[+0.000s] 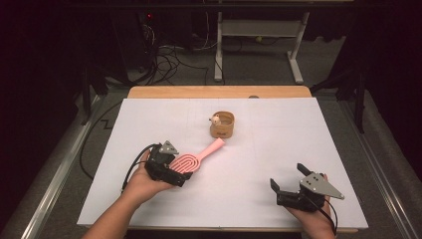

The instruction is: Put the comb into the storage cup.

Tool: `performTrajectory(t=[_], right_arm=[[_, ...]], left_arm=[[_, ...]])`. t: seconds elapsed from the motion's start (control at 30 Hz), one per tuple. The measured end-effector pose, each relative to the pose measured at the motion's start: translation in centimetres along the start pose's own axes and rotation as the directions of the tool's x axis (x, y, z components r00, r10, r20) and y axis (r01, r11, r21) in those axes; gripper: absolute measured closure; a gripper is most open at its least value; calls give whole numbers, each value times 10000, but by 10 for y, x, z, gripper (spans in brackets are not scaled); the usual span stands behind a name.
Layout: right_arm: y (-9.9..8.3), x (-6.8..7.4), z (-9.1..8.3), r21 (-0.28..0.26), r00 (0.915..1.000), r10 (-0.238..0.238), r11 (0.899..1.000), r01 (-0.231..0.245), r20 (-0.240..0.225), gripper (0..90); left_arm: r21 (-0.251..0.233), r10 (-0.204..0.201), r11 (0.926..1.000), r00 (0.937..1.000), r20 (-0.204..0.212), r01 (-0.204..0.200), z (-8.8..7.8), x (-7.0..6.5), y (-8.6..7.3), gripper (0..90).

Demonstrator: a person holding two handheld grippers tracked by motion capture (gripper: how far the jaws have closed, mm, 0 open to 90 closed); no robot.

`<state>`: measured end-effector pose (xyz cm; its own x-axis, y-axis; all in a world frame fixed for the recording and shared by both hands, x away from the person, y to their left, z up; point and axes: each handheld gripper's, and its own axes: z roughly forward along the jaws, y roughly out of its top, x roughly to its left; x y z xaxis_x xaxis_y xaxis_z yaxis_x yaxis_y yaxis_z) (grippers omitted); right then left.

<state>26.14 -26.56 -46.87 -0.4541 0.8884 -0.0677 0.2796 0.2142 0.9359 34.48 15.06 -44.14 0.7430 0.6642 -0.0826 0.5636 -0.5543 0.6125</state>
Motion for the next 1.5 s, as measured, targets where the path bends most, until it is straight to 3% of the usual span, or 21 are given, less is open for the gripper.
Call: performTrajectory(t=[0.4, 0.73, 1.0, 1.5], right_arm=[[-1, -1, -1, -12, 9999, 102, 9999, -102, -16, 6], [0, -1, -1, -63, 10000, 25, 10000, -25, -23, 6], [0, 0, -1, -28, 10000, 11, 10000, -11, -17, 6], [0, 2, 2, 74, 9999, -134, 9999, 134, -45, 6]], left_arm=[[650, 132, 9978, 9999, 37, -134, 7, -2, 11, 0], [1508, 228, 9883, 9996, 137, -246, 15, 0, 13, 0], [1593, 166, 9871, 9998, 103, -181, 16, 2, 14, 0], [2008, 563, 9780, 9984, 37, -559, 20, 0, 15, 26]])
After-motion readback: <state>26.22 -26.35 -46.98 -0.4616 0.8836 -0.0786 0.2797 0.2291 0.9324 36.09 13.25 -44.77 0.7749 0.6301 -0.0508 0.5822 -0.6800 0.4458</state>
